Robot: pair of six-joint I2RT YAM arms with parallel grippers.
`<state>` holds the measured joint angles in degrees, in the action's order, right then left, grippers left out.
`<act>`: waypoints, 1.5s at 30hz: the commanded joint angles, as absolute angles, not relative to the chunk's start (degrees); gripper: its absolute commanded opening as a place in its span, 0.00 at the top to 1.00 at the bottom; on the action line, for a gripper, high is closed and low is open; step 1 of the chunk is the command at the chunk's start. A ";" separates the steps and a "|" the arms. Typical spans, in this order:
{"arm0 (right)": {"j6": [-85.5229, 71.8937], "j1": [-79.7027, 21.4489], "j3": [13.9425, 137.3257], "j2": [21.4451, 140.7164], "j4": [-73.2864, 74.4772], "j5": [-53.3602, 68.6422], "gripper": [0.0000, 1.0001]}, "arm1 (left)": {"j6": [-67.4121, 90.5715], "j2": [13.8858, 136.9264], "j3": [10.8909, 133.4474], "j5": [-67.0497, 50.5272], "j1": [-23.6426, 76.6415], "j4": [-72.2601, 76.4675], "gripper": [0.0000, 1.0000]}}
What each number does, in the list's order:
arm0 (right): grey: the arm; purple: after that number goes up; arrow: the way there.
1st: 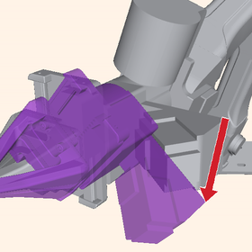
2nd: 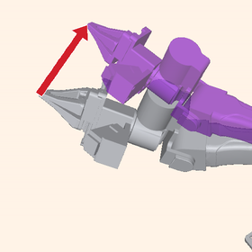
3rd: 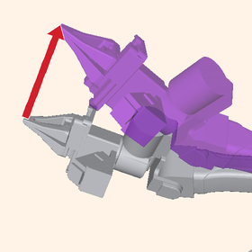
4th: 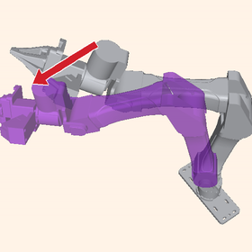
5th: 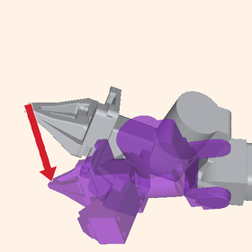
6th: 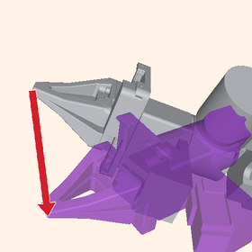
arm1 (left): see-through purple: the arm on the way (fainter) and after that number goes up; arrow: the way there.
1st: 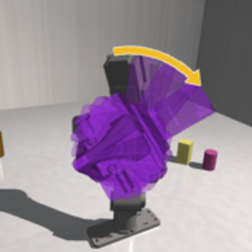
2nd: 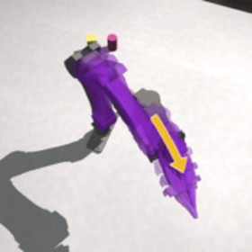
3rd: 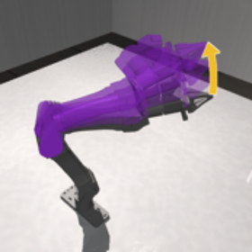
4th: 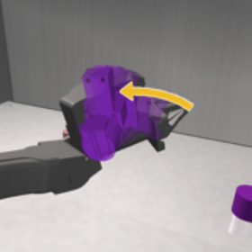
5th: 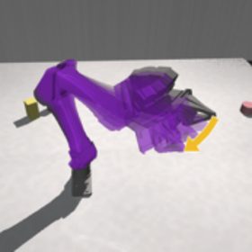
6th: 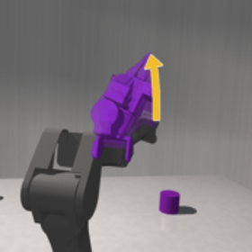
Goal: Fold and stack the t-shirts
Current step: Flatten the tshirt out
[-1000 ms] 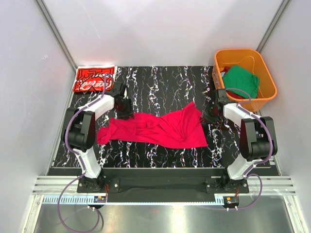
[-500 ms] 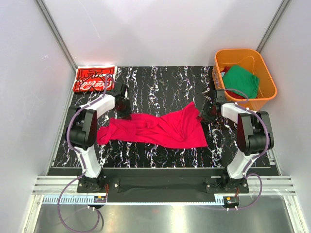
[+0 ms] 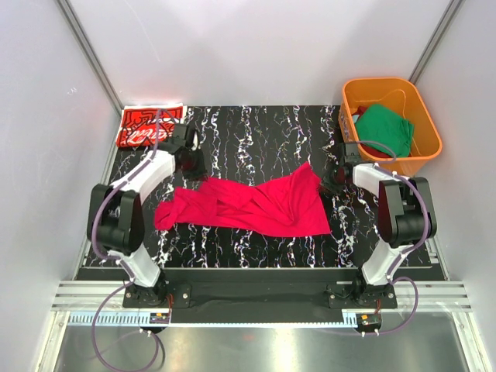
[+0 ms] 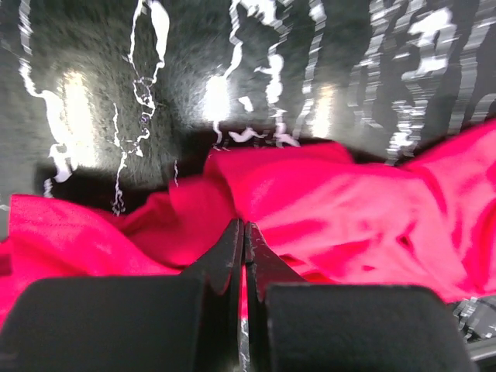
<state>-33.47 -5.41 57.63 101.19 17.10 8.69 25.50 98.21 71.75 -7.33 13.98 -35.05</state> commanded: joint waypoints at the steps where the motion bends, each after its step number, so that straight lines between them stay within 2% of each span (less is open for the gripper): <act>1: -32.78 -5.10 60.29 95.46 18.45 5.63 1.00 | 25.58 91.07 75.67 -5.98 13.71 -35.76 1.00; 15: -30.15 -5.10 67.58 80.87 22.85 4.66 1.00 | 25.49 77.10 88.58 -6.85 10.47 -43.15 1.00; 29: -28.83 -5.10 82.61 64.35 24.96 10.98 1.00 | 19.16 60.30 113.18 -3.51 9.14 -42.46 1.00; 39: -29.00 -5.18 86.66 45.11 25.84 20.65 1.00 | 14.24 42.83 115.31 -8.87 9.49 -35.16 1.00; 45: -32.87 -5.10 86.40 40.69 24.61 21.09 1.00 | 14.50 41.66 115.05 -9.93 9.93 -34.63 1.00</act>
